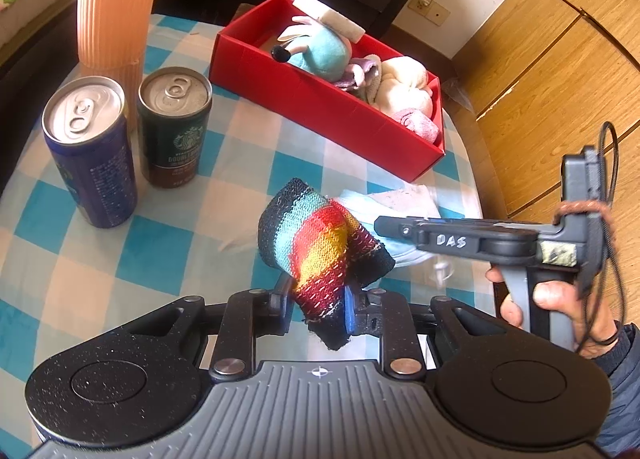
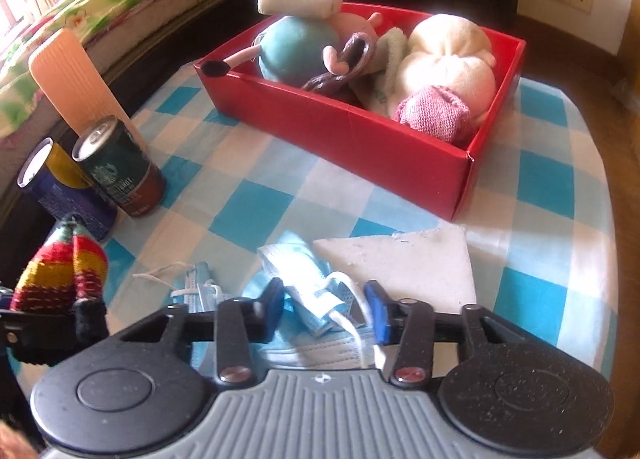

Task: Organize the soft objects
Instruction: 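Grasp the striped knitted mitten with the left gripper while the right grasps a blue face mask, then lift the mitten and the face mask and carry both toward the red box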

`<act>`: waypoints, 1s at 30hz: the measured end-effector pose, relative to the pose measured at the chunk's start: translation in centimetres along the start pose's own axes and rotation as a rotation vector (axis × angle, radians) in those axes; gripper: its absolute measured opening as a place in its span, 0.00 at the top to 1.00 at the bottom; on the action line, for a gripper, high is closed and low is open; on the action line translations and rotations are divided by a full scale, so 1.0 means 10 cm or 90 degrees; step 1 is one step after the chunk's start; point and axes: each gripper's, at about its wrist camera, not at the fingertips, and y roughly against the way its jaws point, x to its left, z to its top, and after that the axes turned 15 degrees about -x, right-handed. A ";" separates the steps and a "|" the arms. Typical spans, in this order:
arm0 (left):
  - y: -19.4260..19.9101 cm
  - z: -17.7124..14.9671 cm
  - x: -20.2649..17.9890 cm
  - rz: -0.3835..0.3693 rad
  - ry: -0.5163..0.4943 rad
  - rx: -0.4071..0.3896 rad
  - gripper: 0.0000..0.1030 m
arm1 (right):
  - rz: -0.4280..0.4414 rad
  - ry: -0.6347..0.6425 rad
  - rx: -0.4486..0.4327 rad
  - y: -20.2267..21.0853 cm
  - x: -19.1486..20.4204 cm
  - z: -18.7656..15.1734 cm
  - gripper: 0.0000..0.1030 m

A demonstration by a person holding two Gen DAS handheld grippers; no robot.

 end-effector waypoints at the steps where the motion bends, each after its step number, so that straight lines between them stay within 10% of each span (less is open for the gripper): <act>1: 0.00 0.00 0.00 0.000 0.000 -0.001 0.76 | 0.015 -0.020 0.001 0.02 -0.02 0.02 0.95; 14: 0.03 0.09 -0.07 -0.008 0.002 -0.020 0.75 | 0.093 -0.113 -0.020 0.24 -0.11 0.13 1.00; 30: 0.23 0.50 -0.42 -0.029 -0.022 -0.137 0.75 | 0.140 -0.182 -0.193 0.92 -0.18 0.55 1.00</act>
